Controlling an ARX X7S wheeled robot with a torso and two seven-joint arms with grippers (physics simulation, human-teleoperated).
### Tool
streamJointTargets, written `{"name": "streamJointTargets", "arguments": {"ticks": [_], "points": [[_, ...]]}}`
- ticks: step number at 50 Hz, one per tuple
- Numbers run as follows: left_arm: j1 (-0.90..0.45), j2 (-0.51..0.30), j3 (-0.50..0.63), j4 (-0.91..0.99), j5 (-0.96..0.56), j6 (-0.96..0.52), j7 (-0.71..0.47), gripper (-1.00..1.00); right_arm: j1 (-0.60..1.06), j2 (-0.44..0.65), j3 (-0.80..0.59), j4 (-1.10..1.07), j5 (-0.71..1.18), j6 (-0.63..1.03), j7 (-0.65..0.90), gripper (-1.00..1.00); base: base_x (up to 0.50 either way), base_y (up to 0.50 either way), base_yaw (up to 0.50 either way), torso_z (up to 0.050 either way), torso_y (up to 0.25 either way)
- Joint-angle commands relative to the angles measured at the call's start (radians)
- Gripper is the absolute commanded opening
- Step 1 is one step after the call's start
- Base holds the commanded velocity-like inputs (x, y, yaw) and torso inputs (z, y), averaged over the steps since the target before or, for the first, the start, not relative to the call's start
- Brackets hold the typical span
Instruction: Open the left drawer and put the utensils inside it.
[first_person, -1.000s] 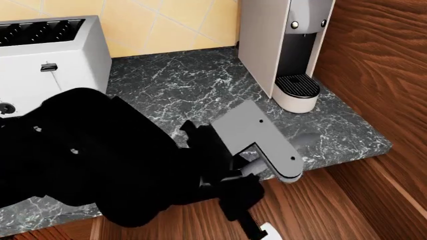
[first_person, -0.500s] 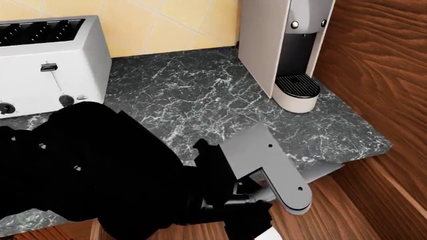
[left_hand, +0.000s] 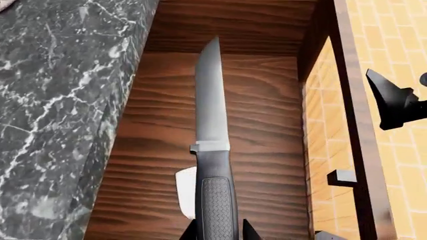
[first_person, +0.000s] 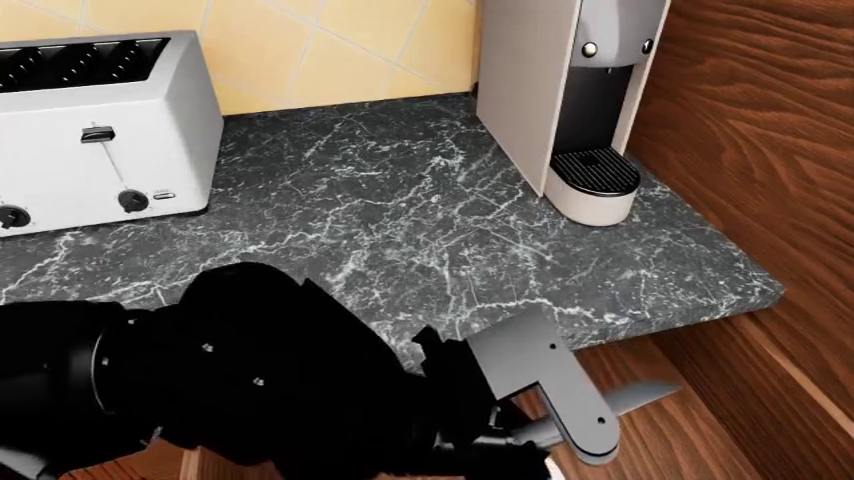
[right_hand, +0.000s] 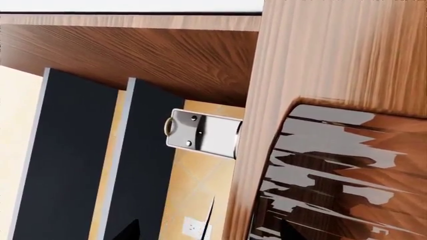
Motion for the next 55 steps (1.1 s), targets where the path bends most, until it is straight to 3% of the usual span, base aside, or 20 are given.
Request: {"name": "streamJointTargets", "arguments": {"ticks": [1, 25, 55], "points": [[0.044, 0.027, 0.022, -0.038, 0.068, 0.012, 0.022, -1.0, 0.0, 0.003, -0.001, 0.007, 0.002, -0.002, -0.004, 1.0, 0.0, 0.0, 0.0, 0.0, 0.0], [0.141, 0.038, 0.079, -0.129, 0.211, 0.059, 0.141, -1.0, 0.004, 0.006, -0.008, 0.014, 0.003, -0.005, -0.006, 1.0, 0.0, 0.0, 0.0, 0.0, 0.0], [0.266, 0.094, 0.189, -0.377, 0.39, 0.127, 0.327, -1.0, 0.005, 0.009, -0.015, 0.019, 0.001, -0.008, -0.012, 1.0, 0.0, 0.0, 0.0, 0.0, 0.001]]}}
